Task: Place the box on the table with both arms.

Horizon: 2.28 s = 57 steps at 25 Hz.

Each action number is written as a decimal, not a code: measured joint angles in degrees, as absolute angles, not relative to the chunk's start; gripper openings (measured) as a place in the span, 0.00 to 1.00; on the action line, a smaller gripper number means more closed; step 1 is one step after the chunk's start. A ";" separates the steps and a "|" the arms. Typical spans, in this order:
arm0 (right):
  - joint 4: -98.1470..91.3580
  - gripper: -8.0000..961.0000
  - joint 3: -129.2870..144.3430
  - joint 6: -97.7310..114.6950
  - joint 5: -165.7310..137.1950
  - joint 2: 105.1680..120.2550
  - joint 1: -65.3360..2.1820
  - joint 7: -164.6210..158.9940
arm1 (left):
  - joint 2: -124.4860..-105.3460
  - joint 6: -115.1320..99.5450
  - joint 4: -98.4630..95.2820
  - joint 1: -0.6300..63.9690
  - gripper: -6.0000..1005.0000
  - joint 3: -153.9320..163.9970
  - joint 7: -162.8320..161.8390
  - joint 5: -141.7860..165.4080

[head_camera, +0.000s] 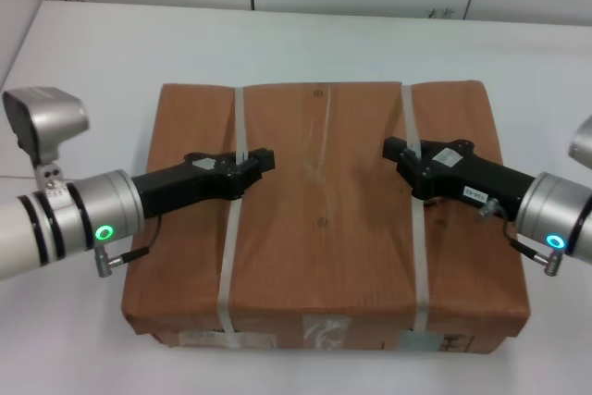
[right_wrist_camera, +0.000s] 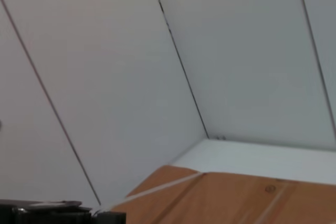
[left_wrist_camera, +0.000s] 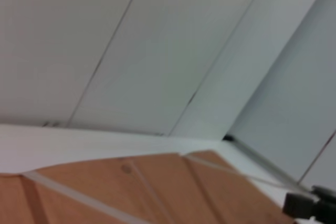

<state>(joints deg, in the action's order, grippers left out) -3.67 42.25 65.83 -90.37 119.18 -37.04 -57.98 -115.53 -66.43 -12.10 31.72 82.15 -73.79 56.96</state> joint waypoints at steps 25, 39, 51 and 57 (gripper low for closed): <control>0.71 0.07 43.91 51.22 -93.67 119.19 -44.02 -64.82 | -116.99 -52.14 -11.07 34.27 0.09 83.38 -70.54 57.12; 0.93 0.18 42.56 45.16 -95.85 119.16 -44.62 -67.98 | -117.71 -46.56 -10.36 35.04 0.10 85.13 -71.81 56.67; -1.44 0.63 40.48 45.16 -95.78 119.18 -40.99 -68.10 | -117.41 -47.27 -10.37 34.29 0.53 85.15 -71.73 57.05; -3.60 0.70 39.31 46.99 -95.76 119.18 -38.36 -69.06 | -117.08 -51.22 -10.77 33.41 0.70 85.26 -71.47 57.05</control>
